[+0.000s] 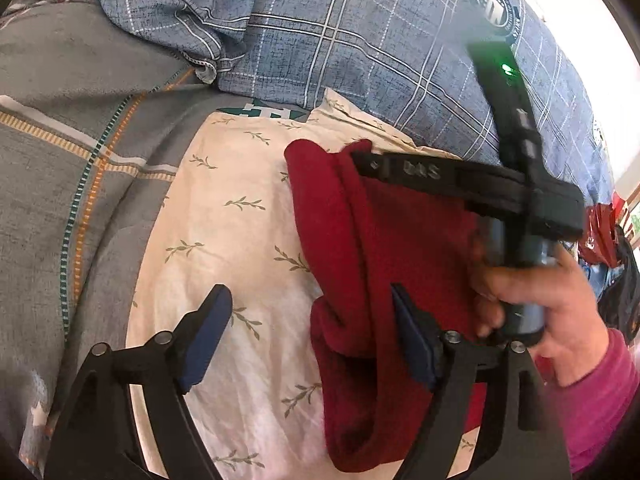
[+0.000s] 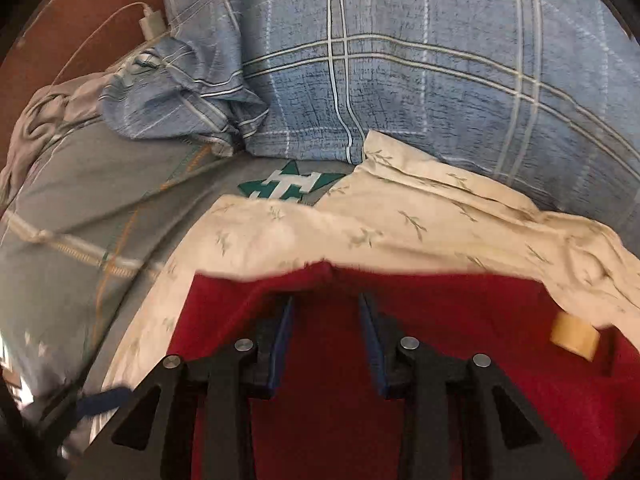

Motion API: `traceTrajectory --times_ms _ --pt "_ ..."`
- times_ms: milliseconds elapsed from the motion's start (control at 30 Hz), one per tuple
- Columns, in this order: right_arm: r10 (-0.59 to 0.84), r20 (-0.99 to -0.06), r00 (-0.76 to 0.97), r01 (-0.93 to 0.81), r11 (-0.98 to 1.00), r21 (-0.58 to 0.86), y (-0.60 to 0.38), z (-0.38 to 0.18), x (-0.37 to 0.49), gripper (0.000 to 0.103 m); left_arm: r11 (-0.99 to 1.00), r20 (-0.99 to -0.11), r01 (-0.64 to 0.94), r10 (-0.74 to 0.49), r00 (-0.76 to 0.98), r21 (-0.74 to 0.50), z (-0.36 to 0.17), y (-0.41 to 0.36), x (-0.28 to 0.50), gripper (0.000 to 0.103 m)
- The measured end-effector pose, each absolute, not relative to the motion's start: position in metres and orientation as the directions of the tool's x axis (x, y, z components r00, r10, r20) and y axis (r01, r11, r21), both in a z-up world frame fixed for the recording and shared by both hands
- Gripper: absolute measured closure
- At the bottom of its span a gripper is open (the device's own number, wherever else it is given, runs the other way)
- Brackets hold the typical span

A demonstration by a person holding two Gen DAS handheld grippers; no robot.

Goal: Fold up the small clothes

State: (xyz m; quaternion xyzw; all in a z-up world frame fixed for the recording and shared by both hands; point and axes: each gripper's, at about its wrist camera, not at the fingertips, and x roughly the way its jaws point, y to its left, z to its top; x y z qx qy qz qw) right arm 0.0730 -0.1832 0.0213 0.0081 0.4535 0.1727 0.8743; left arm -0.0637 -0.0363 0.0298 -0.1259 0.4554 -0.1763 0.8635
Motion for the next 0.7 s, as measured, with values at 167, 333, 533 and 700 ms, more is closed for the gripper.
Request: traceTrajectory --times_ms 167,333,533,700 --pt "0.331 -0.790 0.516 -0.274 0.938 0.213 -0.192 0.038 0.070 0.064 0.900 -0.746 0.188 -0.432 0.506 -0.394 0.030 -0.034 -0.062 0.022" --pt "0.455 -0.762 0.460 -0.292 0.888 0.354 -0.190 0.060 0.048 0.038 0.906 -0.749 0.188 -0.420 0.512 -0.379 0.034 -0.036 -0.063 0.022" --pt "0.375 -0.828 0.416 -0.345 0.908 0.238 -0.147 0.053 0.045 0.034 0.912 -0.748 0.190 -0.407 0.524 -0.363 0.035 -0.037 -0.065 0.022" --pt "0.302 -0.868 0.395 -0.335 0.927 0.170 -0.135 0.034 0.054 0.033 0.916 -0.748 0.190 -0.399 0.531 -0.353 0.035 -0.037 -0.067 0.021"
